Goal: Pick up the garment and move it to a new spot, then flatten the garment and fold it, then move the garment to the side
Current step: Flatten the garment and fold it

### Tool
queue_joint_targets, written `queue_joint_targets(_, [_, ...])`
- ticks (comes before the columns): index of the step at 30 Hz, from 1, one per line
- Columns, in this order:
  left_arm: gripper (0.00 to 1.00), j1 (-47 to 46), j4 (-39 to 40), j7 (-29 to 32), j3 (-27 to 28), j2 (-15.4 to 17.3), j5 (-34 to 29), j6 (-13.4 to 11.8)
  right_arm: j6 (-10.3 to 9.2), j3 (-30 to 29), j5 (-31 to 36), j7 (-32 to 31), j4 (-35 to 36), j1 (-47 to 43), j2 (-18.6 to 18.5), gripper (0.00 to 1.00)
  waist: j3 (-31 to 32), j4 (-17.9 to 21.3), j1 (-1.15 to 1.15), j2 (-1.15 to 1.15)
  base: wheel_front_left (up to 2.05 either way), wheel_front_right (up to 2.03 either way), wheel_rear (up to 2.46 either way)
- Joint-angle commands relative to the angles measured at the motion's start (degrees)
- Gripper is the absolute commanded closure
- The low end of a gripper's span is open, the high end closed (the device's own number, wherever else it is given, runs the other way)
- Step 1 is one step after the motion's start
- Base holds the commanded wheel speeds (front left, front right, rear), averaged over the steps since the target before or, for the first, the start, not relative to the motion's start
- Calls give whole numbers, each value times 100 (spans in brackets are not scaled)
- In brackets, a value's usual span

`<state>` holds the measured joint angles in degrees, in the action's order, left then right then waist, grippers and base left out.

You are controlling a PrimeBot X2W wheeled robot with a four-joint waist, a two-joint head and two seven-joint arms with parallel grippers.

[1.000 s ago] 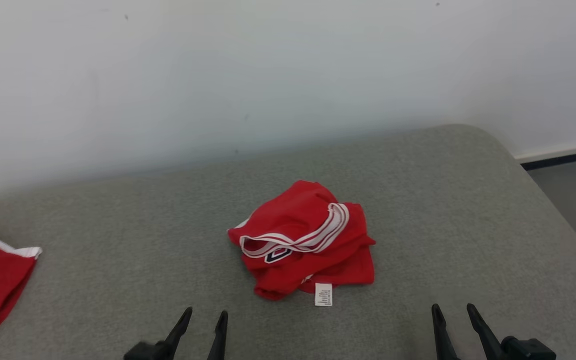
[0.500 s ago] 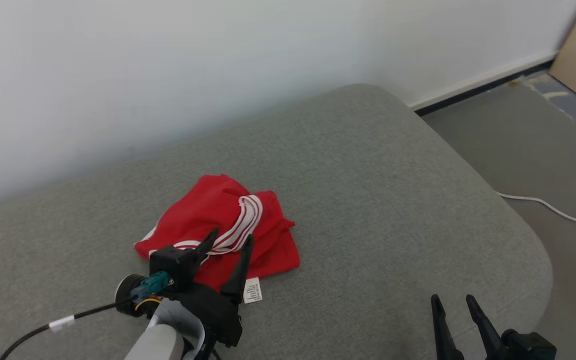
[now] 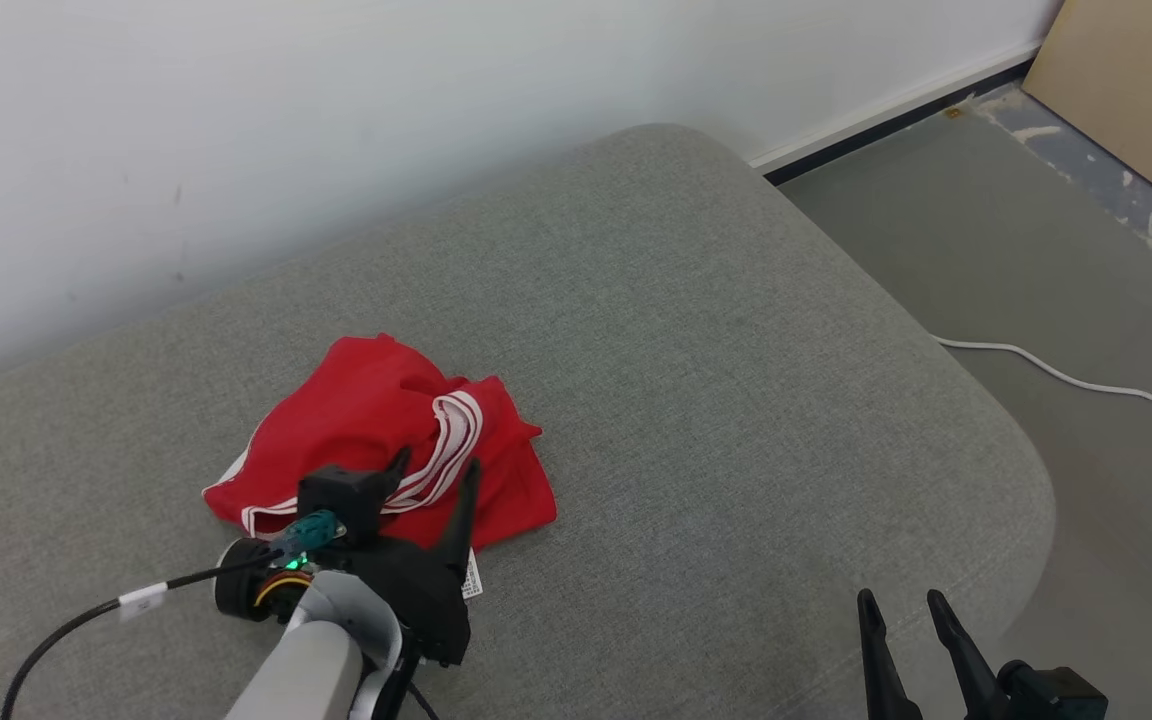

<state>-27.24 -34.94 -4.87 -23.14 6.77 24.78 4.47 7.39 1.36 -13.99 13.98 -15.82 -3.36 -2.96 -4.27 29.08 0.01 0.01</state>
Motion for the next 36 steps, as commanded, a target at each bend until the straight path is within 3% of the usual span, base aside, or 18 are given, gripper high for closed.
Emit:
queue_joint_targets(1, [0, -71, -7, -19, -80, -37, -39, 25, 20, 21, -4, 28, -20, 75, 11, 0, 23, -15, -1, -1, 0, 0, 0])
queue_joint_targets(4, [8, -45, -32, -12, -365, -64, -172, 105, 20, 92, 15, 6, -68, 91, 13, 0, 64, -39, -1, -1, 0, 0, 0])
queue_joint_targets(6, [7, -29, -81, 21, -510, -94, -251, 133, 20, 145, 21, -17, -90, 111, 11, 0, 83, -50, -1, -1, 0, 0, 0])
queue_joint_targets(9, [0, -170, -200, 8, -649, -148, -381, -2, 20, 211, 6, -15, -111, 156, 12, 0, 77, -76, -1, -1, 0, 0, 0])
queue_joint_targets(16, [2, -540, -773, 124, -901, -189, -702, -241, 20, 334, -38, -12, -133, 234, 13, 0, -14, -37, -1, -1, 0, 0, 0])
queue_joint_targets(17, [16, -617, -874, 135, -945, -196, -741, -244, 20, 334, -47, -9, -141, 238, 12, 0, -31, -24, -1, -1, 0, 0, 0])
queue_joint_targets(18, [48, -685, -972, 142, -991, -206, -794, -234, 20, 326, -54, -3, -151, 241, 12, 0, -47, -18, -1, -1, 0, 0, 0])
queue_joint_targets(19, [67, -746, -1072, 140, -1036, -216, -833, -239, 20, 309, -58, 5, -157, 243, 10, 0, -60, -13, -1, -1, 0, 0, 0])
queue_joint_targets(20, [100, -808, -1164, 118, -1084, -222, -884, -263, 20, 302, -55, 12, -158, 240, 11, 0, -71, -9, -1, -1, 0, 0, 0])
queue_joint_targets(28, [100, -1339, -1289, -588, -996, -331, -647, -156, 20, 274, -65, 20, -217, 224, 12, 0, -38, -161, -1, -1, 0, 0, 0])
queue_joint_targets(36, [100, -2363, 396, -1019, -908, -396, -64, -51, 20, 275, -20, -16, -236, 169, 12, 0, 135, -530, -1, -1, 0, 0, 0])
